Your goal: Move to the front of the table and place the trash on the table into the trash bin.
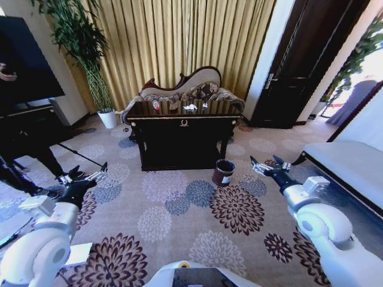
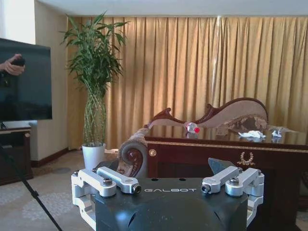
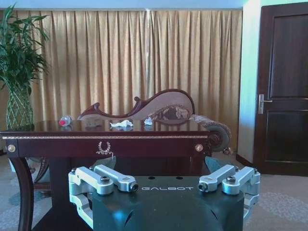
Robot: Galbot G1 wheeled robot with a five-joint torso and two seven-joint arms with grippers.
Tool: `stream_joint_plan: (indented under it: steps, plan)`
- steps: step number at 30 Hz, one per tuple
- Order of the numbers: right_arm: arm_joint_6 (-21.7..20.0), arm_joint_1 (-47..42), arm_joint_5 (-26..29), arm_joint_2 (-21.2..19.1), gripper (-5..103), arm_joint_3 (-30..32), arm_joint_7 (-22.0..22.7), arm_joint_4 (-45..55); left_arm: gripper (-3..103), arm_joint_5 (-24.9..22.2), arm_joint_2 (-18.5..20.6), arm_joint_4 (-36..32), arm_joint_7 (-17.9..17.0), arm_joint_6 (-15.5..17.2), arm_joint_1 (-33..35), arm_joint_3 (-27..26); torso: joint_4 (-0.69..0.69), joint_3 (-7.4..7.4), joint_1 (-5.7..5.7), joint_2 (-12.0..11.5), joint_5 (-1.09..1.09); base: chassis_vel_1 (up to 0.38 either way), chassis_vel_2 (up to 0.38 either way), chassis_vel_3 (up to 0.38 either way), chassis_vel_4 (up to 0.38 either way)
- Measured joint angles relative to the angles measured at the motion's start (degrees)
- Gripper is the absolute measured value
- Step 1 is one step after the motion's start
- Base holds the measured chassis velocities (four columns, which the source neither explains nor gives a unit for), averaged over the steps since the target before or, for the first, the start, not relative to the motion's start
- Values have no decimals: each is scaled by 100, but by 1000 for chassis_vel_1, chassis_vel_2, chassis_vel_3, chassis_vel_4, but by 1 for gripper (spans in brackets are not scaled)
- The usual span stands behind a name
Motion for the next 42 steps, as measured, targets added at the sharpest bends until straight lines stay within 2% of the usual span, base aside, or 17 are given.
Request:
stream_joint_plan:
  steps: [19, 25, 35, 39, 40, 42]
  plan:
    - [102, -47, -252, 133, 100, -1, -15, -36, 100, 94, -66, -25, -14, -34, 23, 17, 0, 0, 0, 0, 0, 0, 0, 0, 0]
    - [103, -47, -252, 143, 100, -2, -16, -9, 100, 80, -66, -35, -244, 81, 27, 10, 0, 0, 0, 0, 0, 0, 0, 0, 0]
    - [104, -58, -247, 138, 100, 9, -17, -6, 100, 79, -93, 6, -293, 101, 48, -34, 0, 0, 0, 0, 0, 0, 0, 0, 0]
    - [105, -51, -248, 137, 100, 12, -21, -27, 100, 59, -74, 34, -95, 97, 54, -130, 0, 0, 0, 0, 0, 0, 0, 0, 0]
    - [118, -51, -273, 128, 100, 28, -26, -82, 100, 53, -55, 124, 110, 31, 45, -216, 0, 0, 0, 0, 0, 0, 0, 0, 0]
    - [138, -59, -285, 118, 100, 51, -31, -115, 100, 53, -36, 198, 219, -31, 33, -281, 0, 0, 0, 0, 0, 0, 0, 0, 0]
